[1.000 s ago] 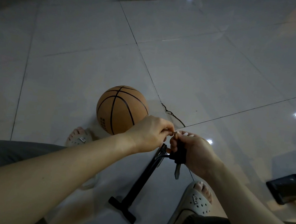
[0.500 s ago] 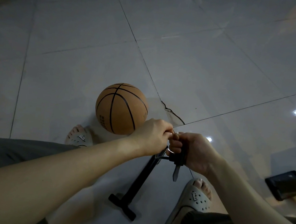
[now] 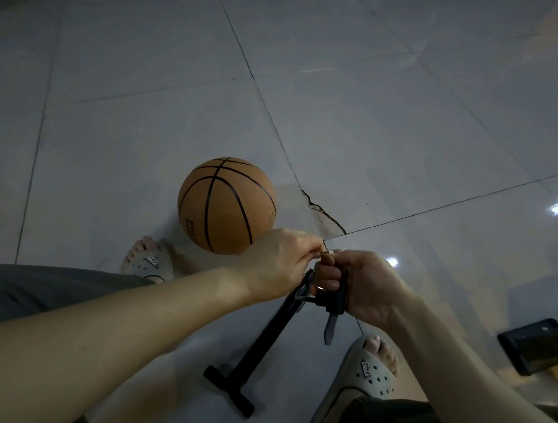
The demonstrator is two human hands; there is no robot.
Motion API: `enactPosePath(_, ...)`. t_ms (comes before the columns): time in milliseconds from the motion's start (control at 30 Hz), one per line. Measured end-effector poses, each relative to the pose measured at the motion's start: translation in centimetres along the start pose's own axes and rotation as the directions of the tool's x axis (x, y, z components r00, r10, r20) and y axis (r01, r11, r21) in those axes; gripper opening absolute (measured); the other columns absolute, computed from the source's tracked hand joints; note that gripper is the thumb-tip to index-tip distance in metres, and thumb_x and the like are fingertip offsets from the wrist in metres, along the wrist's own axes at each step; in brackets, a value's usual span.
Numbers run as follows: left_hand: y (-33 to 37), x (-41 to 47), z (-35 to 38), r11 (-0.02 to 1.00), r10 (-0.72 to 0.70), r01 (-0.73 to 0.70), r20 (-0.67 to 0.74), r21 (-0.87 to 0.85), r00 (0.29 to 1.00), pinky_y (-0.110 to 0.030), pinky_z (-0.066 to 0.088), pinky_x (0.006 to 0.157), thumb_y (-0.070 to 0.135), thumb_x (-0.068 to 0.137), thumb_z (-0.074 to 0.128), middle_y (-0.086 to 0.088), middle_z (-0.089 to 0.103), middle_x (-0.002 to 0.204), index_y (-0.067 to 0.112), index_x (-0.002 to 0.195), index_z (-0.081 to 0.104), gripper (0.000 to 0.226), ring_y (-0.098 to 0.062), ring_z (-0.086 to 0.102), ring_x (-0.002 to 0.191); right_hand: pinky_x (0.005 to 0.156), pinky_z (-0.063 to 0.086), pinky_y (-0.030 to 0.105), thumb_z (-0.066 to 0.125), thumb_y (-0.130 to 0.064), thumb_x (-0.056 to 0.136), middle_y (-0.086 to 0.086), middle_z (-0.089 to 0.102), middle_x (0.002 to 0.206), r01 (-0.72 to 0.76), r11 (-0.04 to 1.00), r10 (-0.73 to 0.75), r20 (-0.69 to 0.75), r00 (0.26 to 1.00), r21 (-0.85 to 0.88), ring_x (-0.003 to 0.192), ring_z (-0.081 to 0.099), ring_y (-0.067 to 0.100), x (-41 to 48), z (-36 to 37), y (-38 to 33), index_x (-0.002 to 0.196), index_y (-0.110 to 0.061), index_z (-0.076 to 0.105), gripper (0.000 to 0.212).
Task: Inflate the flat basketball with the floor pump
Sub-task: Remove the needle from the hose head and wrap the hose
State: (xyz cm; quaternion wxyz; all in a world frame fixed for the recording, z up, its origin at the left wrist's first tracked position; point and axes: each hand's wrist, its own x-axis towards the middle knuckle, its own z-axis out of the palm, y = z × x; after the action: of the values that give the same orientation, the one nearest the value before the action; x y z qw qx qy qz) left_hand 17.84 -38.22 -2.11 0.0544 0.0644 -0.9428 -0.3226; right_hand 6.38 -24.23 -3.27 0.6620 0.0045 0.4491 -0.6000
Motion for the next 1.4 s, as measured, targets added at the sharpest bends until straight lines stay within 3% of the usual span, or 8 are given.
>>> enactPosePath(133,-0.8,-0.1,-0.2,0.986,0.117,-0.117,0.012,0.121,0.993,-0.042,0.048,0.061,0.001,0.095,0.051,-0.003,0.059,0.078,0.008,0.095,0.066,0.016,-0.019,0.054,0.067,0.083,0.041,0.037,0.042,-0.013,0.088,0.000,0.029,0.068,-0.056,0.998,0.055,0.016,0.998,0.026,0.060,0.027,0.015,-0.1,-0.1,0.0,0.075,-0.013,0.047,0.014)
enactPosePath(333,-0.9,0.0,-0.9,0.999,0.039,-0.040,0.089,0.003,0.995,-0.031,0.052,0.065,0.010,0.102,0.050,0.003,0.066,0.085,0.017,0.109,0.068,0.021,0.008,0.055,0.062,0.088,0.041,0.040,0.039,-0.010,0.093,0.001,0.032,0.068,-0.033,0.997,0.032,-0.011,0.999,-0.076,0.058,0.031,0.015,-0.4,0.1,-0.2,0.079,-0.012,0.049,0.017)
enactPosePath(500,-1.2,0.4,-1.1,0.995,0.074,-0.079,0.081,0.059,0.994,-0.040,0.051,0.069,0.019,0.104,0.047,0.011,0.055,0.084,0.018,0.106,0.065,0.019,-0.011,0.055,0.074,0.089,0.042,0.041,0.043,-0.013,0.094,0.002,0.034,0.070,0.011,0.991,-0.014,-0.016,1.000,-0.132,0.060,0.034,0.016,-0.3,0.3,-0.2,0.083,-0.012,0.050,0.013)
enactPosePath(633,-1.5,0.4,-1.2,0.989,0.105,-0.113,0.083,0.091,0.991,-0.041,0.050,0.068,0.022,0.106,0.046,0.009,0.055,0.086,0.017,0.107,0.065,0.019,-0.015,0.056,0.076,0.087,0.041,0.041,0.042,-0.012,0.093,0.002,0.034,0.069,0.007,0.990,-0.009,-0.008,1.000,-0.140,0.059,0.034,0.016,-0.3,0.5,-0.1,0.081,-0.013,0.049,0.014)
enactPosePath(833,-1.4,0.3,-1.5,0.990,0.129,-0.133,0.074,0.055,0.989,-0.019,0.040,0.068,0.017,0.105,0.049,0.021,0.042,0.081,0.016,0.109,0.067,0.018,-0.002,0.045,0.072,0.085,0.042,0.041,0.041,-0.011,0.095,0.003,0.036,0.069,0.029,0.982,-0.034,-0.025,0.999,-0.186,0.059,0.035,0.016,-0.3,0.4,-0.1,0.081,-0.012,0.050,0.016)
enactPosePath(1033,-1.3,0.6,-1.2,0.999,0.012,-0.014,0.076,0.035,0.997,-0.033,0.045,0.063,0.025,0.104,0.051,0.009,0.059,0.075,0.019,0.096,0.067,0.019,-0.009,0.053,0.069,0.078,0.042,0.042,0.047,-0.008,0.098,0.006,0.042,0.069,0.170,0.939,-0.207,-0.095,0.974,-0.298,0.059,0.042,0.017,0.2,0.6,0.2,0.090,-0.006,0.053,0.010)
enactPosePath(1300,-0.5,1.0,-1.0,0.991,-0.107,0.096,0.118,0.098,0.987,-0.032,0.039,0.052,0.022,0.104,0.047,0.001,0.057,0.069,0.013,0.092,0.062,0.021,-0.017,0.054,0.062,0.072,0.049,0.037,0.044,-0.010,0.101,0.003,0.044,0.065,0.212,0.886,-0.314,-0.195,0.929,-0.413,0.057,0.042,0.016,0.7,1.3,0.5,0.079,-0.007,0.055,0.024)
enactPosePath(1400,-0.2,0.8,-0.7,0.983,-0.186,0.185,0.151,0.021,0.971,-0.040,0.051,0.054,0.022,0.105,0.045,0.002,0.055,0.065,0.013,0.094,0.062,0.023,-0.017,0.055,0.058,0.073,0.050,0.037,0.044,-0.014,0.102,0.001,0.043,0.065,0.212,0.865,-0.325,-0.184,0.928,-0.455,0.058,0.042,0.015,0.8,1.3,0.6,0.084,-0.006,0.057,0.024)
